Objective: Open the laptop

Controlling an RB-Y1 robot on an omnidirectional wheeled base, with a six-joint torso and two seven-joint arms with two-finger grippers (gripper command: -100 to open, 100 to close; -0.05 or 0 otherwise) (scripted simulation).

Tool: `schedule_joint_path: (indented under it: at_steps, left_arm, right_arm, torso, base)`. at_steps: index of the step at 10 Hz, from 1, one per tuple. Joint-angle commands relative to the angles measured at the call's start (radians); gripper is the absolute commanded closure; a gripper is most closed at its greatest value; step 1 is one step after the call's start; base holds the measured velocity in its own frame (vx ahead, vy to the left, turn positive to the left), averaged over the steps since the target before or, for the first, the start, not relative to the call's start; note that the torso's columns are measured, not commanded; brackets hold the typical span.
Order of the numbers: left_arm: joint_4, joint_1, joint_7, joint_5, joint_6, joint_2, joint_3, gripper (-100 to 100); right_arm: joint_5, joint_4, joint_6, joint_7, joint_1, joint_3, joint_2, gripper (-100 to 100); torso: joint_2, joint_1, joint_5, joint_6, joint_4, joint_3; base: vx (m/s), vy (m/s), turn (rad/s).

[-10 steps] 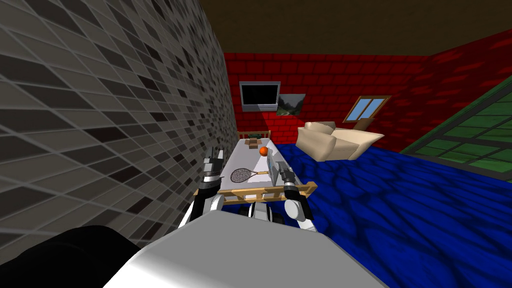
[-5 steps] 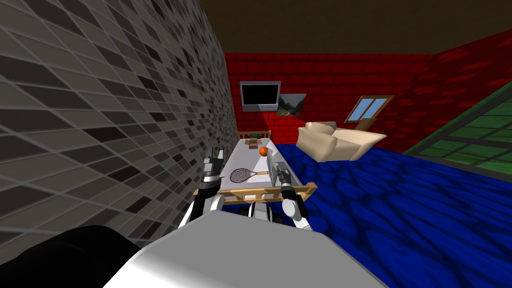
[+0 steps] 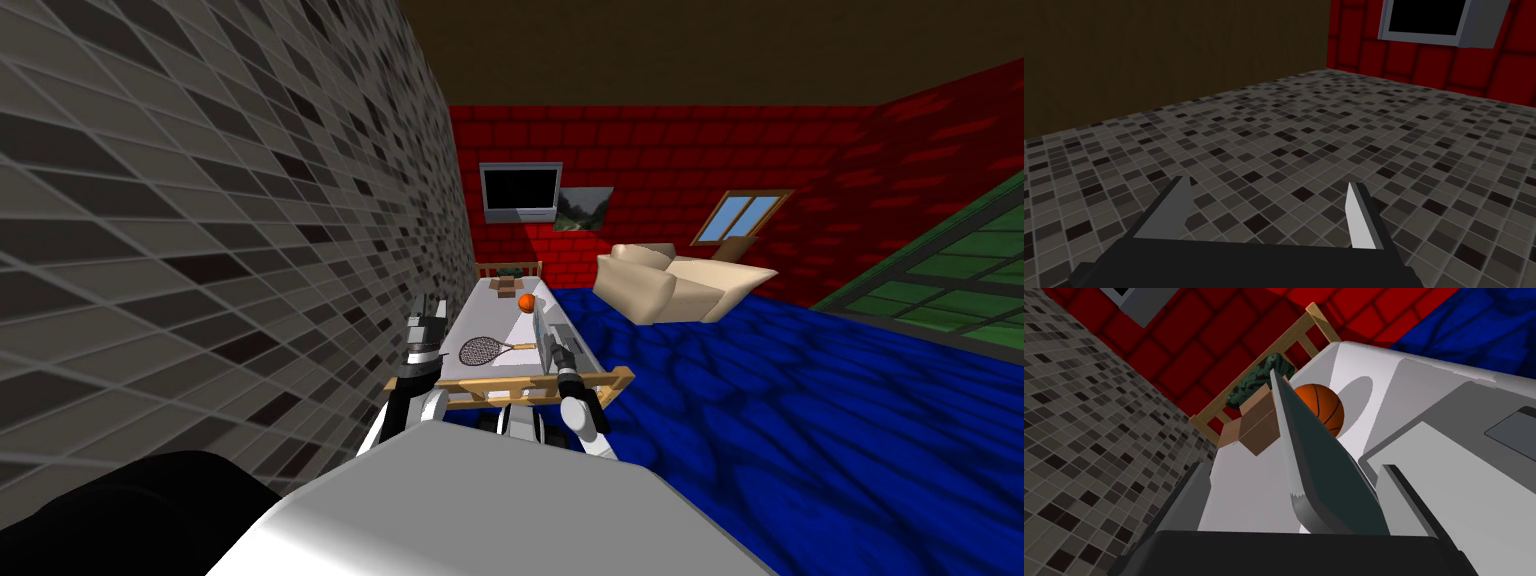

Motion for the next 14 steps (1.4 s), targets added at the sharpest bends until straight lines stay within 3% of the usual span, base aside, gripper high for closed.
schedule_joint_path:
  at_steps: [1, 6, 9, 10, 14]
  left_arm:
    - [0.0, 0.0, 0.0, 0.0, 0.0, 0.0, 0.0, 0]
    - [0.0, 0.0, 0.0, 0.0, 0.0, 0.0, 0.0, 0]
    - [0.0, 0.0, 0.0, 0.0, 0.0, 0.0, 0.0, 0]
    - [0.0, 0.0, 0.0, 0.0, 0.0, 0.0, 0.0, 0]
    - [0.0, 0.0, 0.0, 0.0, 0.0, 0.0, 0.0, 0]
  right_arm:
    - [-0.058, 0.051, 0.008, -0.07, -0.021, 0.018, 0.003, -100]
    - [-0.158, 0.134, 0.019, -0.187, -0.055, 0.049, 0.005, -100]
    - [-0.161, 0.133, 0.021, -0.186, -0.055, 0.049, 0.008, -100]
    - [-0.161, 0.133, 0.021, -0.186, -0.055, 0.049, 0.008, 100]
    - [-0.184, 0.133, -0.021, -0.299, -0.047, 0.089, -0.014, 100]
  torso:
    - [0.0, 0.0, 0.0, 0.0, 0.0, 0.0]
    - [0.0, 0.0, 0.0, 0.0, 0.0, 0.0]
    - [0.0, 0.001, 0.0, 0.0, 0.0, 0.0]
    - [0.0, 0.001, 0.0, 0.0, 0.0, 0.0]
    - [-0.004, -0.006, -0.002, 0.002, -0.003, -0.002]
  base:
    - [0.012, -0.029, 0.019]
    - [0.011, -0.025, 0.016]
    - [0.004, -0.01, 0.004]
    - [0.0, 0.0, 0.0]
    - [0.018, -0.093, 0.062]
